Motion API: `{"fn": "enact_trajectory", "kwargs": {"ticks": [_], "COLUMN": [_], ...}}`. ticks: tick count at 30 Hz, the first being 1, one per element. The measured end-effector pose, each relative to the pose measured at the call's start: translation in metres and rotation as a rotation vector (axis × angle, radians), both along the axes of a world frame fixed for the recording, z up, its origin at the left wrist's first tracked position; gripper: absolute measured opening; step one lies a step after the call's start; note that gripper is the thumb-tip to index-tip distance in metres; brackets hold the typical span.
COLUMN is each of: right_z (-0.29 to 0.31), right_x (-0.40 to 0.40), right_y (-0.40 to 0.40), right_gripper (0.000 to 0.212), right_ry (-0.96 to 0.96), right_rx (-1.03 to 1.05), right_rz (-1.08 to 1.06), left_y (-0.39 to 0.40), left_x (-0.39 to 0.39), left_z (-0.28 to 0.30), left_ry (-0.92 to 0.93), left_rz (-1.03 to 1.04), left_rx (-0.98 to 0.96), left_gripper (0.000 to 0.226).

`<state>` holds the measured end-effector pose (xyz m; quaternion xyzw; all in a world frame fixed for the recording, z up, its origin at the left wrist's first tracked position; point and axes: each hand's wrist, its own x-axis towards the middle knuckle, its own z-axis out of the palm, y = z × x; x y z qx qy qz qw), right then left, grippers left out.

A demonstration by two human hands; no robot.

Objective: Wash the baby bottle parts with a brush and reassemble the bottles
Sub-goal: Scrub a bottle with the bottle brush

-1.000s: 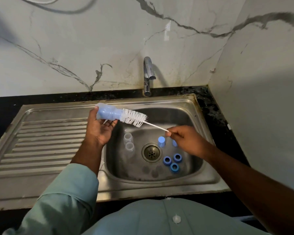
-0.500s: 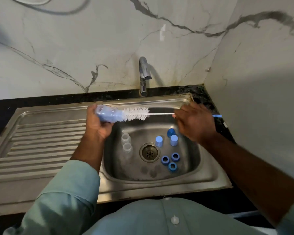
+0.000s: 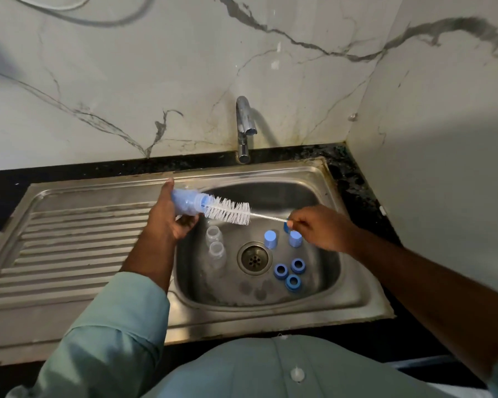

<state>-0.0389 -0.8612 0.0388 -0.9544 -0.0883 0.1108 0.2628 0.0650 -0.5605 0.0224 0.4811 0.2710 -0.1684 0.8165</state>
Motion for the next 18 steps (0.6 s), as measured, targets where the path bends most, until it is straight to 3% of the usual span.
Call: {"fn": "enact_trajectory", "kwargs": {"ticks": [2, 4, 6, 7, 10, 11, 12, 14, 18], "right_z": [-0.005, -0.003, -0.004, -0.003, 0.011, 0.012, 0.013, 0.016, 0.015], "right_x": [0.001, -0.001, -0.002, -0.001, -0.002, -0.003, -0.004, -0.006, -0.010], "right_y": [0.001, 0.001, 0.002, 0.000, -0.002, -0.005, -0.006, -0.002, 0.006], "right_gripper": [0.007, 0.004, 0.008, 0.016, 0.030, 0.032, 0.034, 0.034, 0.026], "right_ry": [-0.377, -0.605, -0.656, -0.548, 0.387, 0.577, 0.630, 0.490, -0.116], "right_rx": [-0.345, -0.394, -0.327, -0.172, 0.634, 0.757, 0.781, 0.645, 0.139], "right_rz": [-0.071, -0.112, -0.081, -0.086, -0.204, -0.238, -0.245, -0.220, -0.031], "left_y": [-0.002, -0.009, -0.013, -0.015, -0.015, -0.014, -0.014, -0.013, -0.002], "left_x": [0.000, 0.000, -0.001, -0.001, -0.005, -0.007, -0.010, -0.013, -0.008], "left_z": [-0.001, 0.002, 0.003, 0.003, 0.010, 0.010, 0.013, 0.019, 0.030], "left_ry": [0.006, -0.047, -0.117, -0.168, -0.280, -0.279, -0.266, -0.210, 0.017], "left_rz": [0.052, 0.126, 0.173, 0.176, 0.154, 0.153, 0.138, 0.074, 0.021], "left_rx": [0.038, 0.013, -0.091, -0.163, -0.319, -0.351, -0.328, -0.188, 0.349], "left_gripper": [0.057, 0.043, 0.039, 0.038, 0.017, 0.016, 0.020, 0.029, 0.075]}}
